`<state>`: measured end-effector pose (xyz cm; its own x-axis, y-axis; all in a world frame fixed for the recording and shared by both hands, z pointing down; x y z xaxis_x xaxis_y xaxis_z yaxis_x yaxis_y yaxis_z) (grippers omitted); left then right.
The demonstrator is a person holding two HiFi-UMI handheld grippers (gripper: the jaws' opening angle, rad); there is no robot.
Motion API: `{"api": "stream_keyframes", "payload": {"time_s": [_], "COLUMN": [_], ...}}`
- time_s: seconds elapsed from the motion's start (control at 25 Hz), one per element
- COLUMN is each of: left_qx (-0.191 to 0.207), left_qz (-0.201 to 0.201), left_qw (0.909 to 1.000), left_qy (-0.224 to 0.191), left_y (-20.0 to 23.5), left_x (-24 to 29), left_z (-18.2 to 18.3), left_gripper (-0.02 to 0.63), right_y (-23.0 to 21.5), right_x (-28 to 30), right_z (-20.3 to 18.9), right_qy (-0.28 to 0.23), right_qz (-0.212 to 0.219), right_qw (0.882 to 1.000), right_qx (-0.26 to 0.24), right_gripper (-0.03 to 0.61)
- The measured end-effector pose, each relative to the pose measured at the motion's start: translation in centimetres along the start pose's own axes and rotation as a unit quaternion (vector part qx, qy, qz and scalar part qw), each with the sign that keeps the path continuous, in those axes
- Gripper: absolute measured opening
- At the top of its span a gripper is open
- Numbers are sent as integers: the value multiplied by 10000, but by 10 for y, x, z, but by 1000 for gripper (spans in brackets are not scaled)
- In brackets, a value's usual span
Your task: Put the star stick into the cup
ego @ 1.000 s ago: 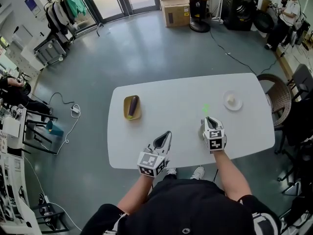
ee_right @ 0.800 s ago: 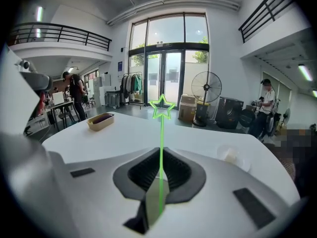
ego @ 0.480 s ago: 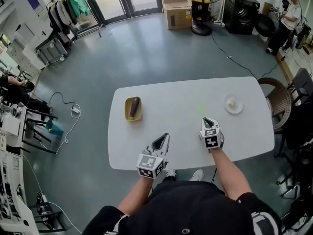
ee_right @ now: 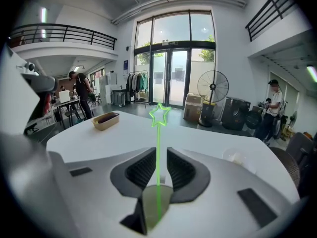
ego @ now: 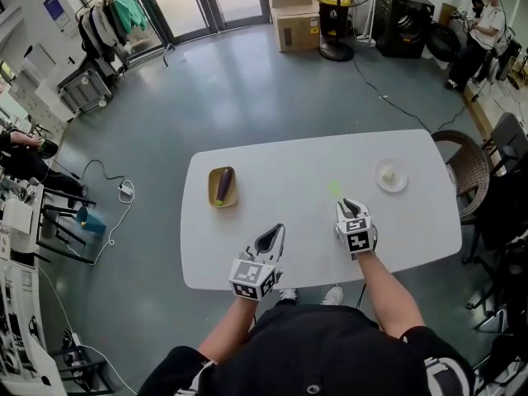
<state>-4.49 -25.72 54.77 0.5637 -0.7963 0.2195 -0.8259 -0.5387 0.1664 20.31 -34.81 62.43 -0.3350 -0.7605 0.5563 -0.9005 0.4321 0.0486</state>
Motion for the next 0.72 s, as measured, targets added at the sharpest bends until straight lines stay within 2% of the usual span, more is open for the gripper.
{"api": "stream_keyframes", "payload": {"time_s": [0.36,0.72], "left_qx": [87,315], "left_qz": [-254,-521], "left_qw": [9996,9981], "left_qy": [-25,-130], "left_y": [-10,-28], "left_x": [21,45], "left_z": [9,25], "left_gripper": [9,9], "right_y": [-1,-11], "right_x": [-52,-116], "right_z": [42,75], "right_qy": [-874,-1830], "right_qz": [309,316], "right_qw": [9956,9825], "right_qx": [98,160], "right_gripper": [72,61]}}
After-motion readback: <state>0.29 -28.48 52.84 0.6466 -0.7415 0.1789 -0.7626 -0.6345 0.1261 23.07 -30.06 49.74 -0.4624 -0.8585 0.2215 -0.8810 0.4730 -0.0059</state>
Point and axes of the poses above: the fingertips, and each gripper's own axes: x forward along the fingers, y to its left, z out of its top, the point moved 8 cm from there along -x, backward along the fingers
